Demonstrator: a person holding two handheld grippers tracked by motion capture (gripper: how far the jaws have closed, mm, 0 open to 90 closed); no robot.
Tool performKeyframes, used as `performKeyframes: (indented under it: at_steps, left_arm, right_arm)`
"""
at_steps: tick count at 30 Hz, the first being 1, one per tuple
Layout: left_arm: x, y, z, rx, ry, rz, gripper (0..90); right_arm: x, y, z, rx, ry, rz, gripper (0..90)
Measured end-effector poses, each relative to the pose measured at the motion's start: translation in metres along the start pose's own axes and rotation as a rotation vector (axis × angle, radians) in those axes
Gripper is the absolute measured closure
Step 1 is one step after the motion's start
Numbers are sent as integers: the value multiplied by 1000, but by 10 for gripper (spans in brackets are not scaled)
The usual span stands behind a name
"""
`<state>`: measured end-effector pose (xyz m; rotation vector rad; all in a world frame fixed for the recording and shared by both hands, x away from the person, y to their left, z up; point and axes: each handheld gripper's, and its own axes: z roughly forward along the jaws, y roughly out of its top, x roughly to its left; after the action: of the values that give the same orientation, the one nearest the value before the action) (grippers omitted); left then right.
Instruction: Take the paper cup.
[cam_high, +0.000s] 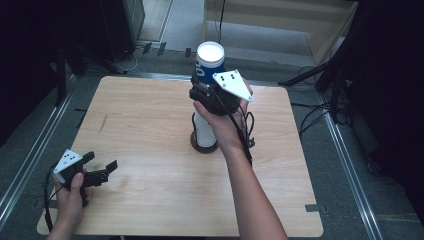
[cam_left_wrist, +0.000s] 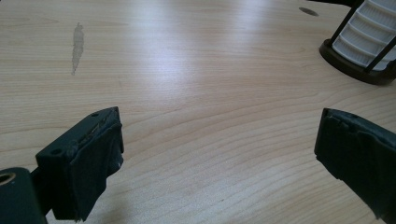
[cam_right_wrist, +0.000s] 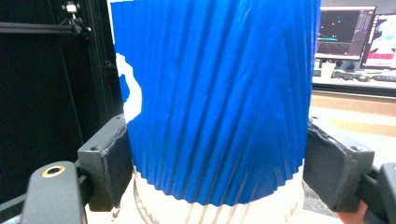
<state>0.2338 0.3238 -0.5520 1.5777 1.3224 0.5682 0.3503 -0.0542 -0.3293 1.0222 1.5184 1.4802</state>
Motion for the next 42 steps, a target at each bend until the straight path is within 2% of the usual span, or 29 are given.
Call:
performKeyframes:
  at_steps: [5, 17, 32, 42]
  left_arm:
    - [0, 0, 0, 0, 0, 0, 19]
    - [0, 0, 0, 2, -1, -1, 19]
    - [0, 0, 0, 1, -1, -2, 19]
    - [0, 0, 0, 0, -1, -3, 19]
  right_arm:
    - [2, 6, -2, -19, 1, -15, 186]
    - [4, 21, -10, -55, 1, -17, 188]
    - [-10, 30, -21, -73, -22, -15, 189]
    - [-16, 29, -28, -67, -31, -10, 189]
